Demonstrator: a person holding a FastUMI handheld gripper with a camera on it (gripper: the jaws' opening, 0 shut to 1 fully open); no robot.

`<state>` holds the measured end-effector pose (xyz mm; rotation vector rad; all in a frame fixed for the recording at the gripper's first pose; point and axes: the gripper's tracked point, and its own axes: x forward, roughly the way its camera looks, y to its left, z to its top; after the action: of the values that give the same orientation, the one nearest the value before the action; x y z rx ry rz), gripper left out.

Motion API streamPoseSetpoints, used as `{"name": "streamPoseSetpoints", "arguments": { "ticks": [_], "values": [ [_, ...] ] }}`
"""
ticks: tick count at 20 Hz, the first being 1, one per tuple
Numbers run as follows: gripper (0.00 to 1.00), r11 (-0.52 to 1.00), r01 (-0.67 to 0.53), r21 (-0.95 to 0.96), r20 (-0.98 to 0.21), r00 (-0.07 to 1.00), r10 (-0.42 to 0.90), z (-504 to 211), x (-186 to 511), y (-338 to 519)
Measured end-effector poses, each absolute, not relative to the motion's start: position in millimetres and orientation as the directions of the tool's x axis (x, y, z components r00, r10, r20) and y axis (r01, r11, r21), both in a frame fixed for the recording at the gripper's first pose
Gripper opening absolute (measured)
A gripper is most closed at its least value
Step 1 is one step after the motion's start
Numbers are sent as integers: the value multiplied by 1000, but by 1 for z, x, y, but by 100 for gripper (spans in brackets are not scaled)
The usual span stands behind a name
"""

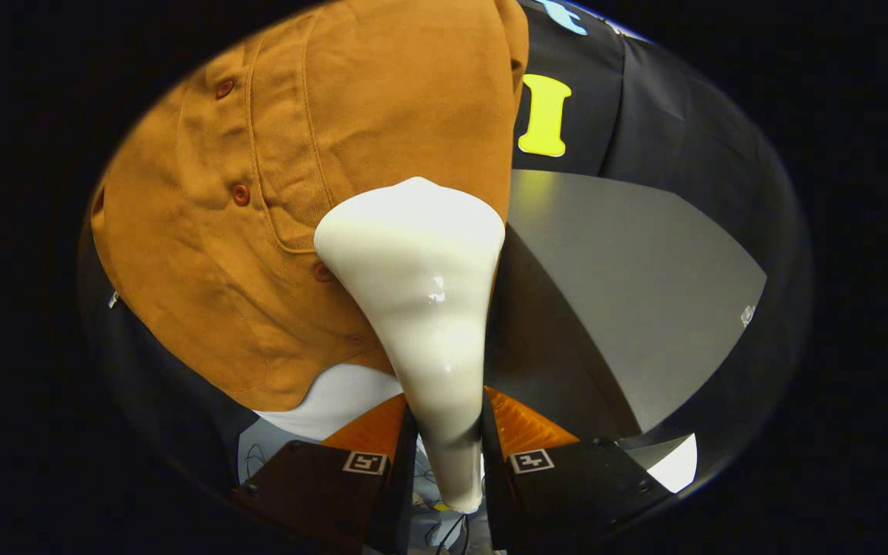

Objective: Iron the clothes twice with a garment steamer, once on the left side and once on the right side.

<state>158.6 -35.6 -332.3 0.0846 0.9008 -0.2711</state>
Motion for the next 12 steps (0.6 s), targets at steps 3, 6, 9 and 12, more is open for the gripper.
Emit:
{"name": "streamPoseSetpoints", "arguments": {
  "ticks": [3, 6, 9, 12],
  "values": [
    [43, 959, 282, -31, -715, 664, -219, -285, 165, -39],
    [43, 963, 268, -26, -616, 755, -226, -226, 172, -27],
    [43, 971, 237, -8, -513, 833, -208, -172, 177, -3],
    [43, 983, 186, 6, -433, 886, -165, -133, 193, 24]
  ]
}}
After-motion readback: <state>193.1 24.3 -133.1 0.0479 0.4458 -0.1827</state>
